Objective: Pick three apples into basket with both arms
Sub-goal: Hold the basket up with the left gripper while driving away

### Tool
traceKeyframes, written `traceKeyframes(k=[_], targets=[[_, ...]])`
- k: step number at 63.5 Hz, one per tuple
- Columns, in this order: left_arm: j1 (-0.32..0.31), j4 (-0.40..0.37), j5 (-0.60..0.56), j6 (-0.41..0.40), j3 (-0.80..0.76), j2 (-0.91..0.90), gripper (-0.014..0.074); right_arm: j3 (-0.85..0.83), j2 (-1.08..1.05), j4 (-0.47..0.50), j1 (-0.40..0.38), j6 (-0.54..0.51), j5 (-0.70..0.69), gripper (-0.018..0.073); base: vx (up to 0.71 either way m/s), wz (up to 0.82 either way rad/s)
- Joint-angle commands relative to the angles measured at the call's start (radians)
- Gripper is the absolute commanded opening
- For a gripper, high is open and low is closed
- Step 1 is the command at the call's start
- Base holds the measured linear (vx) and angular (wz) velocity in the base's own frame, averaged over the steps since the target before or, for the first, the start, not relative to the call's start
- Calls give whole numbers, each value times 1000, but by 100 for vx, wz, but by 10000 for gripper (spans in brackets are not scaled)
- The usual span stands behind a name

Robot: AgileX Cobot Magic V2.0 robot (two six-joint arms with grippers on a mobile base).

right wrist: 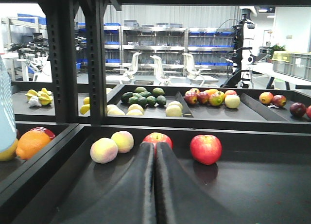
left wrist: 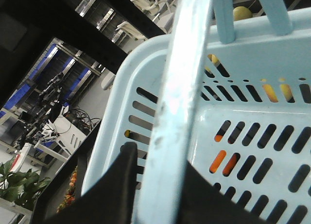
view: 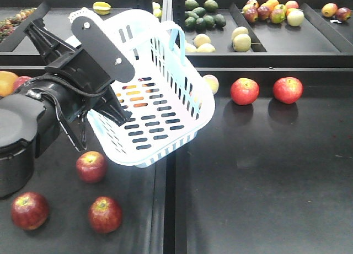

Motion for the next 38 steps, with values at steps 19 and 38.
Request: traceKeyframes(k=[19,38], targets=[[-1,46,-32,-4,-32,-42,-7,12,0,-9,-3,0,-75,-9,-2,10],[-1,46,-32,-4,-32,-42,-7,12,0,-9,-3,0,-75,-9,0,16]])
